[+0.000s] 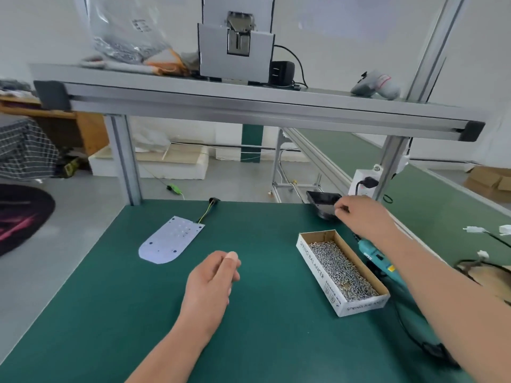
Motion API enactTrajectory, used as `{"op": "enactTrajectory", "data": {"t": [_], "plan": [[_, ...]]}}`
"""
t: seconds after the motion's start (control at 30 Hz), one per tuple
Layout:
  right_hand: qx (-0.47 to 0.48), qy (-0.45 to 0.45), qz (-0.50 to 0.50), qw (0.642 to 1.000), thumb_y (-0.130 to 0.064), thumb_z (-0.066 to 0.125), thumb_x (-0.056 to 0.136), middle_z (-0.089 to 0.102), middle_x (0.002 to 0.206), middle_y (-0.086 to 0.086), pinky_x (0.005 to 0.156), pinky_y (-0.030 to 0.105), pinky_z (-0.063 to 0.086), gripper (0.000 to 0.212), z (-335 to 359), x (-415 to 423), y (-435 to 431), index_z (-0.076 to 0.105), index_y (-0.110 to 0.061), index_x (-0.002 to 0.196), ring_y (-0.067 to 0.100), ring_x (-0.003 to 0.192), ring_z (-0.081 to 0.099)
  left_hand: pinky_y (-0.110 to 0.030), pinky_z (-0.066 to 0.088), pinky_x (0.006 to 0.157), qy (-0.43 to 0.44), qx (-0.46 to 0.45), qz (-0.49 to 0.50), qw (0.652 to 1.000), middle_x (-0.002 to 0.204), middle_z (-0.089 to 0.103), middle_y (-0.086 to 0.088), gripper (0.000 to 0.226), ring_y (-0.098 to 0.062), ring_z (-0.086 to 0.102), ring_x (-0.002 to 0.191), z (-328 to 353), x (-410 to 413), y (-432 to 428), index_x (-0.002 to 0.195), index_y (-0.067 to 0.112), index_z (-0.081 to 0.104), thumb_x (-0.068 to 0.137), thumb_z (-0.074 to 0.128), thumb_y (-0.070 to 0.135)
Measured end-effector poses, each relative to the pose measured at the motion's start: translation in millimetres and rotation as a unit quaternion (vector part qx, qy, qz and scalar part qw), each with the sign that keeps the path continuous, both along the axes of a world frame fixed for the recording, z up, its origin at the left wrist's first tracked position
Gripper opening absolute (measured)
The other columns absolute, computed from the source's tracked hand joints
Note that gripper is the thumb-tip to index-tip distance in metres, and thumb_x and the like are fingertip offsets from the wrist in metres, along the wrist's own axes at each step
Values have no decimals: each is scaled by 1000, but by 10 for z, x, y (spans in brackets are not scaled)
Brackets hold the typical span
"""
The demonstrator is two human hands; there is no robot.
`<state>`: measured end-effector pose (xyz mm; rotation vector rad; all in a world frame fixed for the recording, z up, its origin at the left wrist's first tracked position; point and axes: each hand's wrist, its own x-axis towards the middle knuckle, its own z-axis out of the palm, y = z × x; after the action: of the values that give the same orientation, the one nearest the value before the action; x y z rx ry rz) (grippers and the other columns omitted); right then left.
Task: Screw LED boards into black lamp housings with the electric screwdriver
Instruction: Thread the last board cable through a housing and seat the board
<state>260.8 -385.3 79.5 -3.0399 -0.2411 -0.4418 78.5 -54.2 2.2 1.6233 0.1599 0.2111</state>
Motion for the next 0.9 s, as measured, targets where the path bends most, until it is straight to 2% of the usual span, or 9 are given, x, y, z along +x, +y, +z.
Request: {"op": "enactTrajectory", "data": {"t": [0.13, 0.23, 0.33, 0.4, 0.47, 0.6, 0.7, 0.8, 0.9], "plan": [[-115, 94, -30, 988, -23, 45, 102, 66, 99, 2, 77, 37, 54, 16, -13, 313, 107, 60, -22, 96, 24, 90, 63, -39, 43, 60, 18, 9, 17, 1000, 75, 65, 2, 39, -17, 44, 59, 23, -13, 12, 87, 25, 66, 84, 52, 62], [-169, 163, -25, 972, -20, 47, 102, 65, 108, 6, 81, 37, 54, 15, -31, 476, 197, 61, -17, 105, 24, 97, 63, -26, 41, 55, -8, 78, 51, 996, 67, 58, 15, 25, -10, 44, 57, 37, 4, 118, 92, 35, 64, 92, 51, 57], [-177, 200, -19, 963, -19, 54, 101, 67, 119, 6, 82, 35, 51, 20, -66, 564, 257, 65, -16, 118, 26, 106, 64, -24, 47, 73, -21, 228, 131, 965, 112, 67, 26, 15, 2, 58, 96, 39, 89, 359, 112, 49, 62, 103, 52, 41], [-174, 190, -24, 966, -12, 58, 96, 69, 110, 8, 77, 35, 52, 15, -92, 597, 267, 66, -15, 108, 25, 98, 66, -35, 43, 104, 8, 359, 168, 918, 152, 50, 17, 37, -9, 40, 141, 5, 156, 556, 141, 34, 56, 105, 51, 32], [-170, 166, -39, 970, -3, 56, 91, 65, 94, 7, 67, 35, 46, 13, -105, 603, 280, 58, -16, 87, 24, 85, 63, -40, 25, 124, 68, 440, 166, 880, 169, 30, 8, 47, -16, 19, 157, -33, 195, 713, 152, 23, 45, 106, 44, 29], [-135, 97, -20, 986, -8, 57, 93, 64, 90, 5, 67, 35, 50, 16, -33, 482, 392, 60, -24, 88, 24, 81, 60, -42, 24, 124, 137, 496, 136, 846, 147, 50, 15, 37, -13, 37, 142, -76, 185, 771, 133, 28, 55, 107, 30, 35], [-103, 27, 53, 993, -20, 58, 97, 66, 86, -5, 63, 33, 47, 20, 116, 228, 628, 57, -40, 91, 20, 78, 61, -43, 30, 117, 125, 531, 145, 825, 103, 60, 16, 33, -13, 53, 115, -19, 168, 710, 105, 32, 63, 106, 30, 36], [-83, 9, 129, 988, -34, 56, 101, 65, 91, -15, 62, 30, 40, 11, 196, -209, 930, 61, -42, 96, 10, 82, 61, -37, 35, 98, 115, 577, 153, 794, 72, 49, 10, 31, -15, 48, 83, 54, 121, 594, 75, 27, 42, 104, 31, 34], [-97, -15, 202, 974, -40, 48, 101, 60, 95, -16, 67, 32, 39, 12, 143, -784, 1178, 60, -38, 102, 10, 93, 56, -33, 34, 85, 116, 605, 138, 776, 66, 48, 6, 27, -15, 47, 71, 86, 98, 501, 74, 27, 38, 101, 37, 29]]}}
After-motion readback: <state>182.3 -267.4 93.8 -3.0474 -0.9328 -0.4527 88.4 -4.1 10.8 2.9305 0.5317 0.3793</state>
